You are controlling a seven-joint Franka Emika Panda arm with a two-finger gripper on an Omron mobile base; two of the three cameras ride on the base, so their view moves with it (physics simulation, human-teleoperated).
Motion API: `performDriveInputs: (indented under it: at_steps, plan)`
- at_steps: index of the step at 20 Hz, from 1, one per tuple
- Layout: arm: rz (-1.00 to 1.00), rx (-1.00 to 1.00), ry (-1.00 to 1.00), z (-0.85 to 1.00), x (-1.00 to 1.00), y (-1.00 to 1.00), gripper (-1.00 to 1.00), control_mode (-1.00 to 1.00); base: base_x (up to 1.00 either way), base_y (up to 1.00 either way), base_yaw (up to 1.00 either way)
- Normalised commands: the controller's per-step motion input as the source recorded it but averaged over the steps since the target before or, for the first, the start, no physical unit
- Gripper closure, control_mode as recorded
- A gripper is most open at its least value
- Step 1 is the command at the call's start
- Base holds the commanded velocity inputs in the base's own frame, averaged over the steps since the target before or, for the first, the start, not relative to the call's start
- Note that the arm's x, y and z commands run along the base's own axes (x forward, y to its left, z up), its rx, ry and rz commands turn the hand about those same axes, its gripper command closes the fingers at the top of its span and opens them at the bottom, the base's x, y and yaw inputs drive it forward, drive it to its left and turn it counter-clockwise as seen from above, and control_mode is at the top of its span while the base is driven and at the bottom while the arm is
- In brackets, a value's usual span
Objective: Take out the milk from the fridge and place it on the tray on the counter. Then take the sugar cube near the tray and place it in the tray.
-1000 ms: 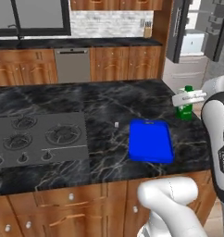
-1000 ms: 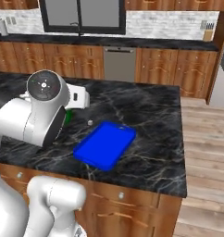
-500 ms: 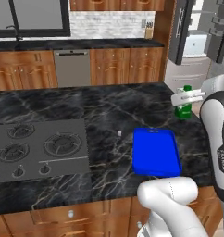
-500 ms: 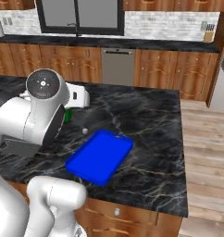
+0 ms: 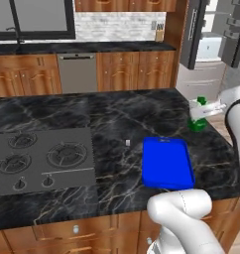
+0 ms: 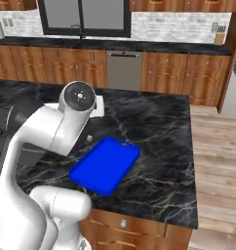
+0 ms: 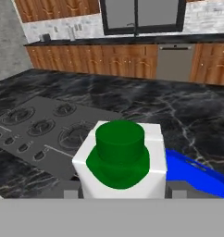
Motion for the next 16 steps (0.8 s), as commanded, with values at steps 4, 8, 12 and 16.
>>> performDriveInputs:
  at_steps: [4,8,12,16]
  plan:
    - [0.34,0.00,0.00,-0.48,0.17,-0.16,1.00,-1.00,0.00,0.00,0.00]
    - [0.34,0.00,0.00,-0.51,0.27,-0.15,1.00,-1.00,0.00,0.00,0.00]
    - [0.35,0.00,0.00,-0.53,0.34,-0.19,1.00,-1.00,0.00,0.00,0.00]
    - [0.36,0.00,0.00,-0.45,0.46,-0.18,1.00,-1.00,0.00,0.00,0.00]
